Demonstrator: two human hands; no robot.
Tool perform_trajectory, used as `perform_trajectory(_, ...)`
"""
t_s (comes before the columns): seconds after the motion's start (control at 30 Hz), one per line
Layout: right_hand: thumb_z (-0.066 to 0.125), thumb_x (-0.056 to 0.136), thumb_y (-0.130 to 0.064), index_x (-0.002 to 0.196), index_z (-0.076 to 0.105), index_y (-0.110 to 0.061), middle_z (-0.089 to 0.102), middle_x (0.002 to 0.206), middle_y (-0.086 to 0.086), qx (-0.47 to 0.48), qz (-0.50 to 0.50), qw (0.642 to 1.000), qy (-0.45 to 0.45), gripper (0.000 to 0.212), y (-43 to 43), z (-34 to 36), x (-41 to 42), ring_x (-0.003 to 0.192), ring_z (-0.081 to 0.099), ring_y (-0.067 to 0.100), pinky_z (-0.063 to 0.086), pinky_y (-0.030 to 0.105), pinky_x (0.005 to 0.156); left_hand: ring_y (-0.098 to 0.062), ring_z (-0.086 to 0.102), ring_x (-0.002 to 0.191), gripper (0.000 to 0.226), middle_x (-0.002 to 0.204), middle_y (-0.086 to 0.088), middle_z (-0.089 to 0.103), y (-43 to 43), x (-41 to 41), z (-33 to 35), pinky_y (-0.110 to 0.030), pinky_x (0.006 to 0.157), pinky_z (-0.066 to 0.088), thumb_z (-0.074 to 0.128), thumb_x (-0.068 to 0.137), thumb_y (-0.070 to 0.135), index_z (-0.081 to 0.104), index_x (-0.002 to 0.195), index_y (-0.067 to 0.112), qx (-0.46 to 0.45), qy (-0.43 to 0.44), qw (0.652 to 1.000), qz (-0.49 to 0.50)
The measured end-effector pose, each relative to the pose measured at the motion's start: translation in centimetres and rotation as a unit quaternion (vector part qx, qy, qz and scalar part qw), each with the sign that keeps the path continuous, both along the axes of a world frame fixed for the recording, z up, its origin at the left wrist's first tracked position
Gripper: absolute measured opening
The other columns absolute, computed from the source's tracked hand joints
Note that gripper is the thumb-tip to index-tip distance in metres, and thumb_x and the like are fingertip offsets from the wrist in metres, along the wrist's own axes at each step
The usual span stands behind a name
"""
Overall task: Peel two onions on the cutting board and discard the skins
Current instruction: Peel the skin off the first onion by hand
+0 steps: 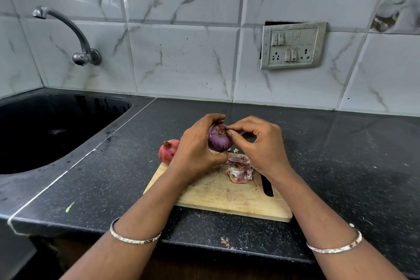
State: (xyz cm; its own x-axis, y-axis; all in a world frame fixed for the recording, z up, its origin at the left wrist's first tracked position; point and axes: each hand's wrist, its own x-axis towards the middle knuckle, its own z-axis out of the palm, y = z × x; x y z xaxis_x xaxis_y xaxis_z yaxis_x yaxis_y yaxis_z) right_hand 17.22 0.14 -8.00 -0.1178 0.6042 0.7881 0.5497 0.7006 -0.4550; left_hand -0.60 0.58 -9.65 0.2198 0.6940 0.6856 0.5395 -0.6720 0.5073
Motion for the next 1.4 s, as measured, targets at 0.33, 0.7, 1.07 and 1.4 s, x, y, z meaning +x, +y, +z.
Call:
perform_trajectory(0.33,0.074,0.085,-0.011,0.089,0.075,-0.010,0.067,0.084,-0.002,0.009,-0.061,0.997,-0.043,0.004,-0.2,-0.2,-0.2,0.076,0.063,0.010,0.056,0.035,0.069,-0.004,0.063,0.109,0.074,0.121,0.008,0.066,-0.1,0.1,0.0,-0.019,0.092,0.054,0.087,0.067,0.026,0.054,0.133,0.021,0.008,0.013,1.000,-0.005)
perform_trajectory(0.7,0.066,0.092,-0.012,0.091,0.068,-0.012,0.064,0.089,-0.002,-0.050,-0.099,0.994,-0.004,0.003,0.0,-0.3,-0.4,0.082,0.060,0.011,0.049,0.023,0.070,-0.007,0.065,0.099,0.056,0.109,0.012,0.066,-0.1,0.2,-0.1,-0.038,0.081,0.058,0.081,0.065,0.031,0.057,0.116,0.025,0.028,0.004,1.000,-0.011)
perform_trajectory(1.07,0.069,0.092,-0.014,0.090,0.072,-0.011,0.072,0.086,-0.002,-0.111,-0.095,0.986,0.076,0.004,0.7,-0.4,0.0,0.078,0.068,0.009,0.060,0.032,0.071,-0.006,0.062,0.106,0.061,0.115,0.012,0.063,0.2,0.2,-0.1,-0.032,0.085,0.058,0.087,0.068,0.025,0.056,0.121,0.024,0.021,0.003,1.000,-0.012)
perform_trajectory(1.4,0.072,0.089,-0.002,0.091,0.072,-0.011,0.076,0.081,0.004,-0.211,-0.058,0.951,0.219,0.009,0.5,-0.1,0.6,0.070,0.076,0.014,0.064,0.042,0.078,-0.004,0.057,0.114,0.060,0.120,0.011,0.058,0.2,0.2,-0.1,-0.032,0.091,0.057,0.083,0.070,0.024,0.058,0.125,0.021,0.039,-0.015,0.999,-0.026)
